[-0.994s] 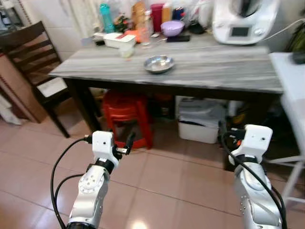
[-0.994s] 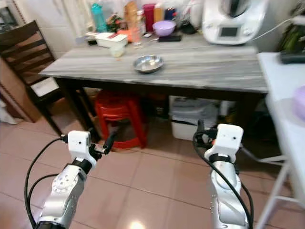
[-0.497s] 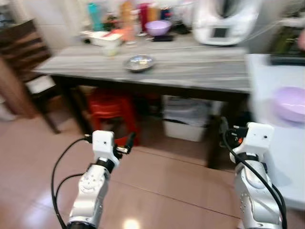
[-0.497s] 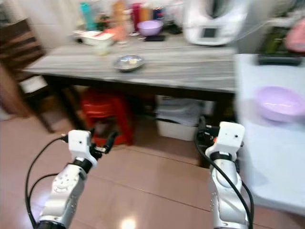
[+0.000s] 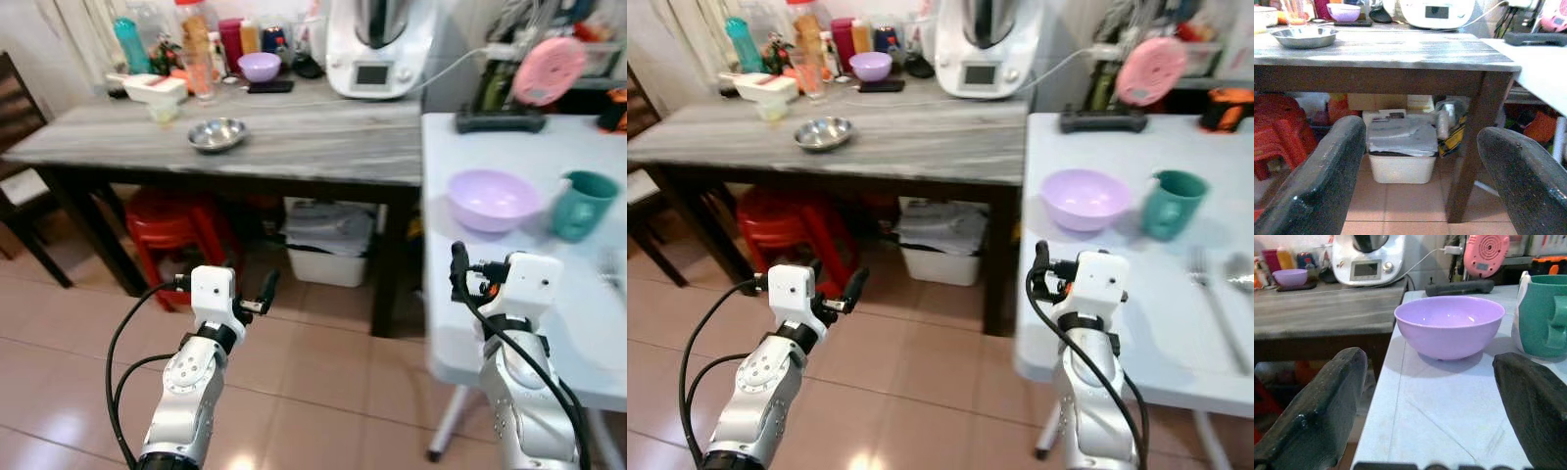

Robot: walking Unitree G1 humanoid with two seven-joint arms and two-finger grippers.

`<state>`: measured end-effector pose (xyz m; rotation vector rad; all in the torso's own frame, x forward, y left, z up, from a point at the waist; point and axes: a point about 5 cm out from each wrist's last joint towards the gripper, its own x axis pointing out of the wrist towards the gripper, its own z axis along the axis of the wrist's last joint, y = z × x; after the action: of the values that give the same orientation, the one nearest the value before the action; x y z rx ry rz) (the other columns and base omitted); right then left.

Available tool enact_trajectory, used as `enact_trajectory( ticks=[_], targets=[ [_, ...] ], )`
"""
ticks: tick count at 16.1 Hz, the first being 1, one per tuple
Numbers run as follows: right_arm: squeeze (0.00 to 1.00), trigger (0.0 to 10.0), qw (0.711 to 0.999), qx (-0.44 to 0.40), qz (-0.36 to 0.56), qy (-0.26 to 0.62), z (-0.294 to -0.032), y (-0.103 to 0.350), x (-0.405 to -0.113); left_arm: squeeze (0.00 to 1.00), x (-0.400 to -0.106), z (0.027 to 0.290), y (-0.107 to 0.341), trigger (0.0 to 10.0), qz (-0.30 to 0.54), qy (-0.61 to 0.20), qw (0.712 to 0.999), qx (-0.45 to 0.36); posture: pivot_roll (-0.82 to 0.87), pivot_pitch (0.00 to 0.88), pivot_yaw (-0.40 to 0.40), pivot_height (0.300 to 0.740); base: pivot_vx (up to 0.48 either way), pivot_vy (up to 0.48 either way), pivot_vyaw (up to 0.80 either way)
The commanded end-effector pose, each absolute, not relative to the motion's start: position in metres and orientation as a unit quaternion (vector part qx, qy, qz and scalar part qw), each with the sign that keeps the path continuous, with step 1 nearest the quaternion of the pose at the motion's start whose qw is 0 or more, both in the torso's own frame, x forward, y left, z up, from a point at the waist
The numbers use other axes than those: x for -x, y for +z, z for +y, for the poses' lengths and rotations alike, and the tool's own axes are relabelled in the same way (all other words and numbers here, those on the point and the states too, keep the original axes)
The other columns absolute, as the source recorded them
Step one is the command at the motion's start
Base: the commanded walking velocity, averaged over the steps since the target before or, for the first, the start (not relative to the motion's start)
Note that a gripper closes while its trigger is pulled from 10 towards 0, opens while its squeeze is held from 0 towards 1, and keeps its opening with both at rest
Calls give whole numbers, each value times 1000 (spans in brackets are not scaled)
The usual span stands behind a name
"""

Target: Setting the table

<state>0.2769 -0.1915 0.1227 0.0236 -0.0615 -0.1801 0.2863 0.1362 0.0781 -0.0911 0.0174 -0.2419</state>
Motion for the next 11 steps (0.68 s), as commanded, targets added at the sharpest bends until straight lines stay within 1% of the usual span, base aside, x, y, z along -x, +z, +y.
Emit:
enact_trajectory(
  ticks=[1, 7, 8, 11],
  targets=[
    [0, 10000, 996, -18, -33, -76, -183, 124, -278, 0, -286, 145, 77, 10000, 12, -113, 993, 39, -79, 11, 98, 740, 0, -352, 0],
    [0, 10000, 997, -14, -37, -71, -182, 125, -280, 0, -286, 144, 79, 10000, 6, -115, 993, 38, -76, 8, 97, 740, 0, -336, 0],
    [0, 10000, 997, -11, -38, -70, -181, 125, -280, 0, -285, 144, 83, 10000, -13, -121, 991, 55, -72, 2, 97, 740, 0, 0, 0],
    [0, 10000, 997, -8, -41, -64, -180, 126, -281, 0, -285, 143, 84, 10000, -13, -139, 988, 61, -71, 2, 96, 740, 0, 0, 0]
  ],
)
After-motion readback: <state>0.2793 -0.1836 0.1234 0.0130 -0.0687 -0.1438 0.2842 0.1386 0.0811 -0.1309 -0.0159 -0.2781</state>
